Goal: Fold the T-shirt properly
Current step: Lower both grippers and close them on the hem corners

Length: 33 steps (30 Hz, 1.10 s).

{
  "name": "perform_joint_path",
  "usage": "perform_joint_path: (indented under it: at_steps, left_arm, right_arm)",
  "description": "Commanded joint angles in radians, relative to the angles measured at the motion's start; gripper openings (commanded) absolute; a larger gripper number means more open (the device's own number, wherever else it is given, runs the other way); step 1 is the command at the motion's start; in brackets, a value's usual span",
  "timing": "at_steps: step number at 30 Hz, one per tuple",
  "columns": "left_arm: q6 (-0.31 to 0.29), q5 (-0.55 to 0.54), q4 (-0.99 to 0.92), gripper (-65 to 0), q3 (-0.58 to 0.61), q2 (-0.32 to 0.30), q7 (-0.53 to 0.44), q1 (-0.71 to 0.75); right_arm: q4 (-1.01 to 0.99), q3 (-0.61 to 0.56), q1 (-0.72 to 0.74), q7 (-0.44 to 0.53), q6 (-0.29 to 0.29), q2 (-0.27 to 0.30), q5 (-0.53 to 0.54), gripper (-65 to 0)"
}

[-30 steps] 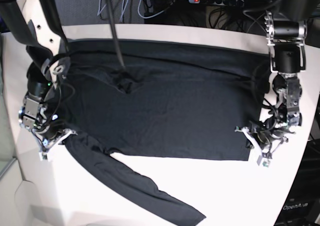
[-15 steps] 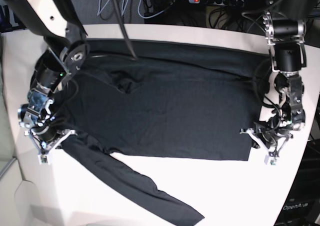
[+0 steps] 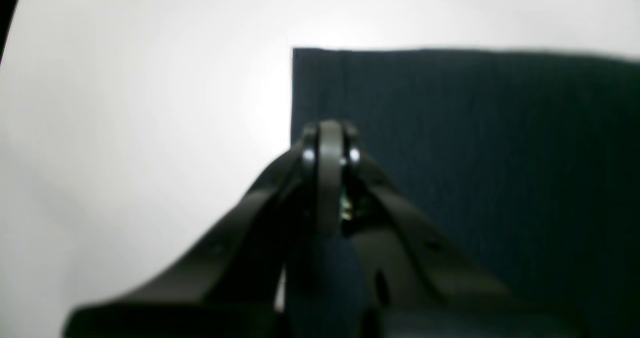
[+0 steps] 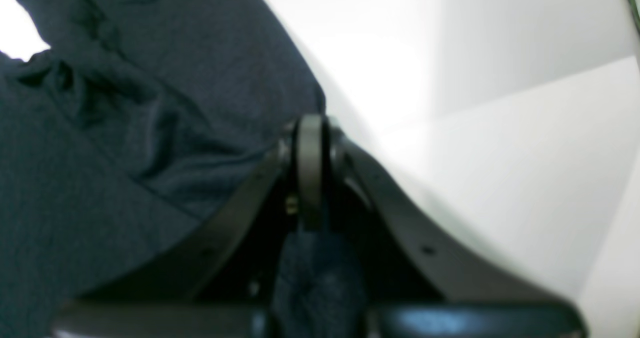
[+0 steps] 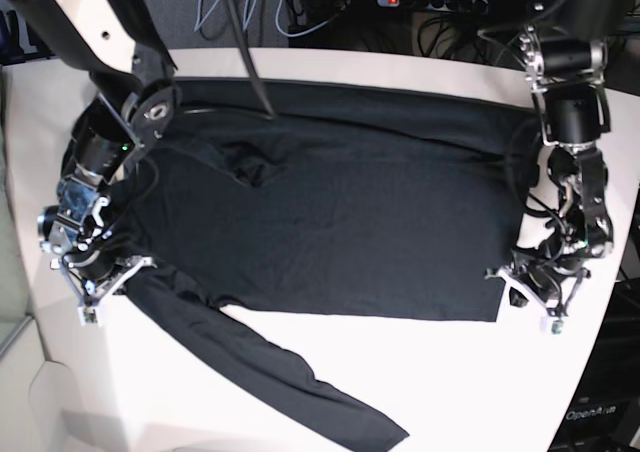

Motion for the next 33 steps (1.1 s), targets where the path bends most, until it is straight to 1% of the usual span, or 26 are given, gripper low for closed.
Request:
perform_joint_path:
  at_steps: [1,4,6,10,11,12,14,16,21,27,30,33]
  left_arm:
    - [-0.004,-0.01,0.012,-65.0,-0.024,-0.011,-0.022,-0.031]
    - [-0.002,-0.016,0.014,-65.0,-0.046,-0.005,-0.022,-0.034]
    - [-0.002,-0.015,0.014,-57.9,-0.047,-0.002,-0.024,-0.049]
    - [-0.002,-0.01,0.011,-36.6,-0.07,0.003,-0.022,-0.061]
    - [-0.002,-0.01,0.009,-33.1,-0.078,0.003,-0.022,-0.061]
    - [-0.002,-0.01,0.008,-31.5,-0.086,0.003,-0.022,-0.065]
    - [-0.002,-0.009,-0.038,-31.1,-0.087,0.004,-0.024,-0.094]
    - [-0.002,-0.01,-0.136,-31.1,-0.089,0.004,-0.028,-0.141]
    - [-0.002,-0.01,-0.327,-31.1,-0.083,-0.002,-0.147,-0.201]
    - [-0.002,-0.009,-0.474,-31.1,-0.08,0.001,-0.252,-0.256]
    - [-0.002,-0.009,-0.557,-31.0,-0.08,-0.005,-0.323,-0.287]
    - [-0.002,0.002,-0.6,-30.9,-0.072,-0.006,-0.372,-0.305]
  right_arm:
    - [0.016,-0.005,0.033,0.025,0.01,0.009,0.014,-65.0]
    - [0.016,-0.007,0.033,0.025,0.01,0.009,0.014,-65.0]
    - [0.016,-0.007,0.033,0.025,0.01,0.009,0.014,-65.0]
    - [0.016,-0.007,0.033,0.025,0.01,0.009,0.014,-65.0]
    - [0.016,-0.007,0.033,0.025,0.01,0.009,0.014,-65.0]
    - [0.016,-0.007,0.032,0.025,0.01,0.009,0.014,-65.0]
    - [0.016,-0.007,0.032,0.025,0.01,0.009,0.014,-65.0]
    - [0.015,-0.007,0.032,0.025,0.01,0.009,0.014,-65.0]
    - [0.015,-0.007,0.024,0.024,0.01,0.009,0.014,-65.0]
    - [0.015,-0.007,0.007,0.024,0.01,0.009,0.014,-65.0]
    - [0.015,-0.007,0.006,0.024,0.01,0.009,0.014,-65.0]
    - [0.015,-0.009,0.006,0.024,0.01,0.009,0.014,-65.0]
